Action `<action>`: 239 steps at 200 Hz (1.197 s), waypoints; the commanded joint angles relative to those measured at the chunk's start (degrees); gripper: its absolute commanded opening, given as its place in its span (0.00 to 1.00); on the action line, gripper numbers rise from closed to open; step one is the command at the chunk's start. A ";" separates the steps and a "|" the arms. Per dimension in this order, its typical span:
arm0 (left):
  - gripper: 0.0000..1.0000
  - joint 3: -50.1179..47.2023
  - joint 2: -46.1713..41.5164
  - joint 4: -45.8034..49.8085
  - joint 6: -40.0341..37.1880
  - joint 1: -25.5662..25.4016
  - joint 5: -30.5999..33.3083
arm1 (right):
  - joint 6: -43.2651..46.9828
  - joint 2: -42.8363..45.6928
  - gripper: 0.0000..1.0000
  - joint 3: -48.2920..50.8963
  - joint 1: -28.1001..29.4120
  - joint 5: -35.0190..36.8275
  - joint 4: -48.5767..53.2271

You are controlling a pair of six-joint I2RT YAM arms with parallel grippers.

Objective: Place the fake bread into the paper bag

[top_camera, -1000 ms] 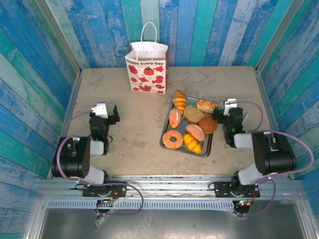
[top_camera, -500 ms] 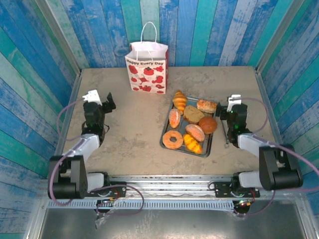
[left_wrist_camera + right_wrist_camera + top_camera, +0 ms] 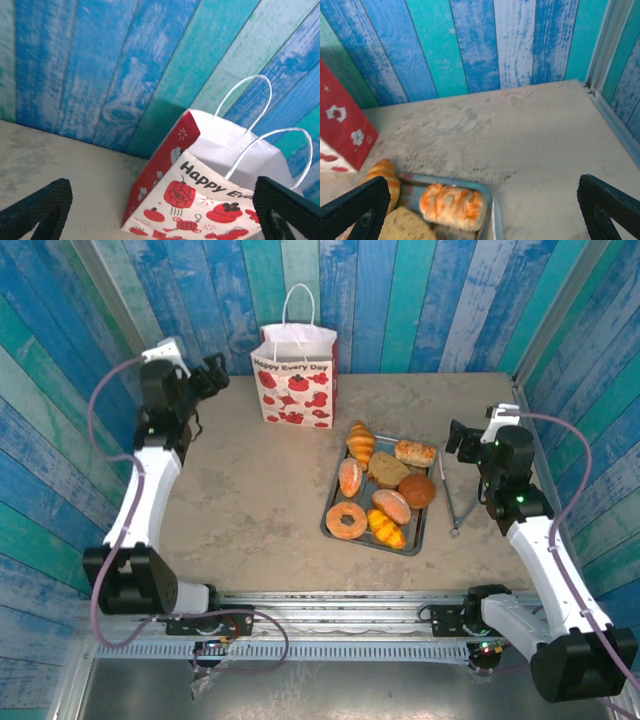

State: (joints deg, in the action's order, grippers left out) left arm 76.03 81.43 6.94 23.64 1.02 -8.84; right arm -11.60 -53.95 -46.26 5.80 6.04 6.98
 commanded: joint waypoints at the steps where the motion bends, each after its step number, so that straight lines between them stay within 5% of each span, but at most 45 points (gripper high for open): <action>1: 1.00 9.81 8.85 13.43 -0.30 -0.14 -7.61 | -3.01 0.41 1.00 -2.47 -0.18 -4.08 9.46; 70: 0.92 34.69 26.82 27.79 -5.35 -1.32 -11.61 | -4.91 -0.93 1.00 -2.43 -0.18 -3.95 8.97; 142: 0.84 59.99 44.78 41.48 -9.13 -4.57 -8.46 | -5.46 -1.90 1.00 -2.09 -0.18 -2.67 8.71; 239: 0.68 64.81 51.61 38.30 -7.76 -4.86 -6.67 | -6.51 -2.13 1.00 -0.63 -0.18 -2.18 7.87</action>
State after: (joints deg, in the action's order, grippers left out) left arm 138.06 127.96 45.89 16.01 -3.77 -16.01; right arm -17.15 -56.03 -47.83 5.80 3.01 15.05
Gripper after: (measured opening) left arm 0.696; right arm 0.997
